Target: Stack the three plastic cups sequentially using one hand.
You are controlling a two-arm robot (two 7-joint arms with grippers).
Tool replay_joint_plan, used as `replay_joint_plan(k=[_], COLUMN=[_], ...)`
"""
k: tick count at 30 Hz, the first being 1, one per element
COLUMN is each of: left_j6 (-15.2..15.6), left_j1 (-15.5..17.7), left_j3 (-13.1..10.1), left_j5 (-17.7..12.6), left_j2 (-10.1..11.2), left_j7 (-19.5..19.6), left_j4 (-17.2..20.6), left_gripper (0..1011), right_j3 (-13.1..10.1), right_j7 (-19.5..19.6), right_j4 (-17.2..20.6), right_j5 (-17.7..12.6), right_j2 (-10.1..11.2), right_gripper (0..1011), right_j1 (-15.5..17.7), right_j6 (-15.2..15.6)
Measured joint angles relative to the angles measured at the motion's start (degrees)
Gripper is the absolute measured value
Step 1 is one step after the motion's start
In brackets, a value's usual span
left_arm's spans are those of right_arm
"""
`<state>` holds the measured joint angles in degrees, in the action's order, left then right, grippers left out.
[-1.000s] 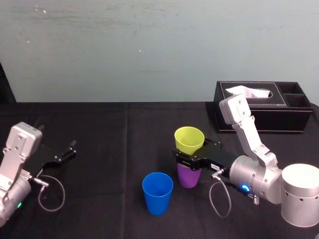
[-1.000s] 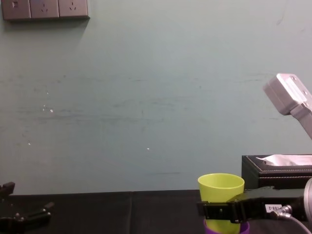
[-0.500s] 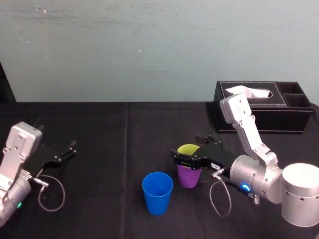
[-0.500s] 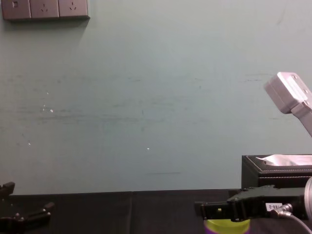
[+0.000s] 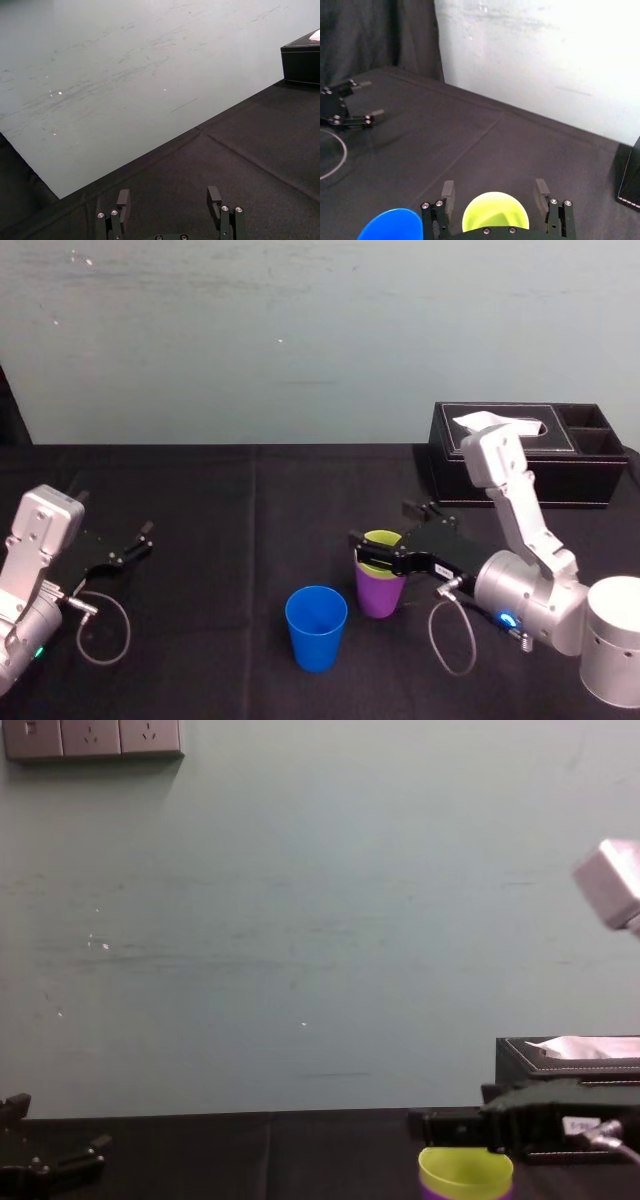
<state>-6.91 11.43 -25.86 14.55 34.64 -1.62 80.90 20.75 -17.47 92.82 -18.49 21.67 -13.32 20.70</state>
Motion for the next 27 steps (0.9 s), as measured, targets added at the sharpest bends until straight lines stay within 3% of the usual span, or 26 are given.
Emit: replay_joint_plan(k=[7,14,22,27], left_j6=[0.0,0.0,0.0,0.0], left_j1=[0.0,0.0,0.0,0.0], left_j3=[0.0,0.0,0.0,0.0], left_j5=[0.0,0.0,0.0,0.0], left_j2=[0.0,0.0,0.0,0.0], left_j7=[0.0,0.0,0.0,0.0], left_j4=[0.0,0.0,0.0,0.0], left_gripper=[1000,1000,1000,1000], right_j3=[-2.0,-3.5,-3.1,-1.9], right_j7=[-0.4,-2.2,-3.8,-4.3], right_j4=[6.1,12.3,14.5,14.3], right_j5=[-1.1,-2.6,-4.0,-4.1], right_j2=[2.9,8.1,11.9,12.5], right_gripper=[1003,1003,1003,1003], right_j1=[4.9,11.8,16.0,16.6], right_j6=[-0.8,-0.1,1.5,1.7])
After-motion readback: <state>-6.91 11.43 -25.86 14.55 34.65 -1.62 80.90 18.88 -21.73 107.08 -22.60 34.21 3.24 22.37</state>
